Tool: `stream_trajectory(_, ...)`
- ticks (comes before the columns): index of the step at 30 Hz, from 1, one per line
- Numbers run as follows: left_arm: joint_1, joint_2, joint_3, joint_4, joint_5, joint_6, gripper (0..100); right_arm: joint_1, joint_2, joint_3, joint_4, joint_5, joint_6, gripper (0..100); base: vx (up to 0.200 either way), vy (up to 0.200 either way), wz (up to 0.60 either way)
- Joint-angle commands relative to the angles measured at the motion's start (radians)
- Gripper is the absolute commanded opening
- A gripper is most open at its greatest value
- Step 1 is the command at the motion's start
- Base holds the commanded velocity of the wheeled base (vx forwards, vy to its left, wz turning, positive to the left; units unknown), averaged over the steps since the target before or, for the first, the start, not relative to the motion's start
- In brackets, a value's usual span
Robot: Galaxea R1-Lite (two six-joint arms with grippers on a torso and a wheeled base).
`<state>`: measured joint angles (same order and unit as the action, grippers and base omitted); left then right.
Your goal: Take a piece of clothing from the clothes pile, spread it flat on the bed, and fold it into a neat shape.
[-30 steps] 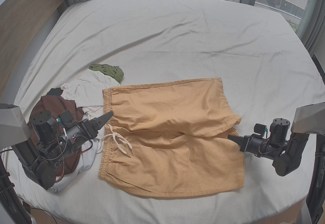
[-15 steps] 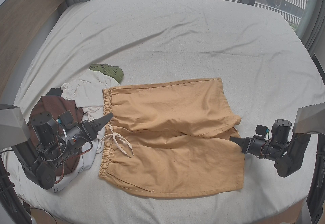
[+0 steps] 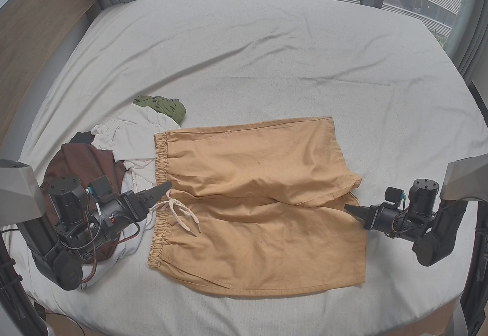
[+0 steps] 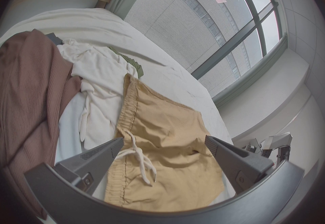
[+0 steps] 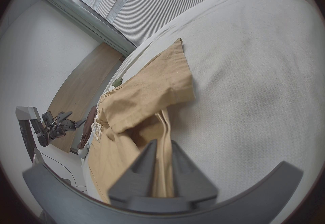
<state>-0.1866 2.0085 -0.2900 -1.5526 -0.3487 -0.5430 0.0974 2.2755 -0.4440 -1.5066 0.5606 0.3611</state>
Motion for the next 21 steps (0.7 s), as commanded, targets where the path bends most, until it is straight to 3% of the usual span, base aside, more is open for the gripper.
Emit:
stream_trajectory(1, -0.004, 0.001, 0.057, 0.0, -0.022, 0.001, 100, -0.002, -0.002, -0.018, -0.023, -0.01, 0.002, 100, 0.0, 0.0, 0.0)
stream_trajectory(10, -0.004, 0.006, 0.13, 0.0, -0.081, 0.074, 100, 0.007, -0.004, -0.019, -0.032, -0.027, 0.001, 100, 0.0, 0.0, 0.0)
stream_trajectory(19, -0.002, 0.007, 0.118, 0.0, -0.081, 0.074, 100, 0.01, 0.002, -0.019, -0.032, -0.027, -0.002, 100, 0.0, 0.0, 0.0)
stream_trajectory(20, -0.002, 0.007, 0.118, 0.0, -0.081, 0.074, 100, 0.01, 0.005, -0.021, -0.032, -0.028, -0.002, 0, 0.0, 0.0, 0.0)
stream_trajectory(21, -0.002, 0.007, 0.117, 0.0, -0.081, 0.074, 100, 0.01, 0.015, -0.025, -0.032, -0.028, -0.002, 0, 0.0, 0.0, 0.0)
